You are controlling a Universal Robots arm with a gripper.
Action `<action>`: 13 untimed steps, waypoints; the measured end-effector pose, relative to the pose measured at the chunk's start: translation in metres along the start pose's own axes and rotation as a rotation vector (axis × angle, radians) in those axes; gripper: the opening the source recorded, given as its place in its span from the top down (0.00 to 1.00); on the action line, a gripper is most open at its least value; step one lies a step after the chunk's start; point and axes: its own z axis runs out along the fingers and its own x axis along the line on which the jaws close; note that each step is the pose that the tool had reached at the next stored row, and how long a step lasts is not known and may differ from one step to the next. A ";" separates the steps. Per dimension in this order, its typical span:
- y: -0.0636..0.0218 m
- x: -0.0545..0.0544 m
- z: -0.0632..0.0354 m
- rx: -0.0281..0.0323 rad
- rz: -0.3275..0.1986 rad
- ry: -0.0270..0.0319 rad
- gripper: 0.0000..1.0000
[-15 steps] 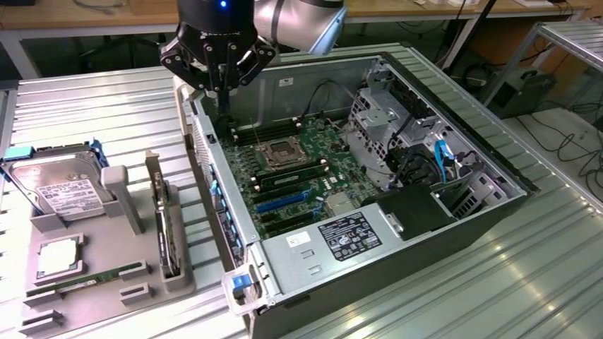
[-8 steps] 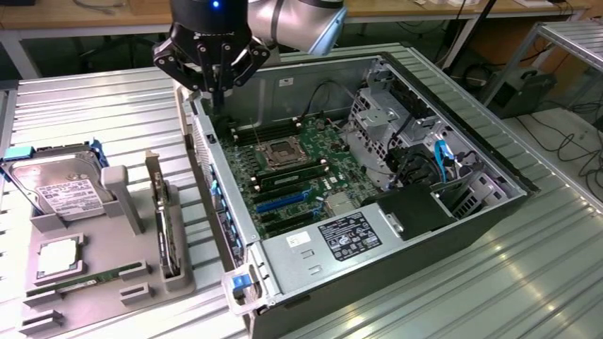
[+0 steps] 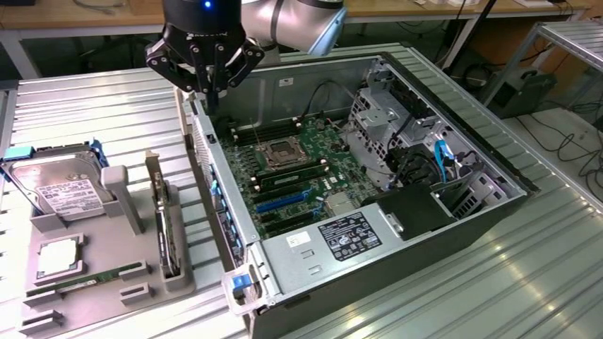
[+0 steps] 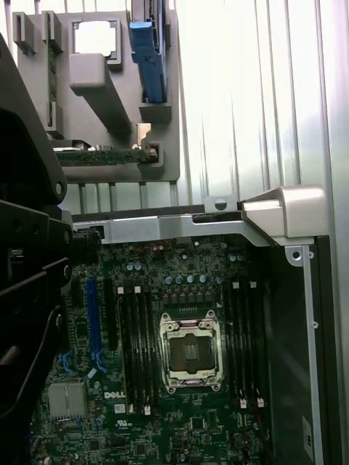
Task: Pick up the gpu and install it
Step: 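Reach for the gpu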
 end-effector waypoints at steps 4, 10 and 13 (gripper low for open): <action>-0.0002 0.003 -0.0001 -0.0001 0.000 0.0000 0.89; -0.0007 0.009 -0.0002 -0.0001 0.000 0.0000 0.89; -0.0008 0.011 -0.0003 -0.0001 0.000 0.0000 0.89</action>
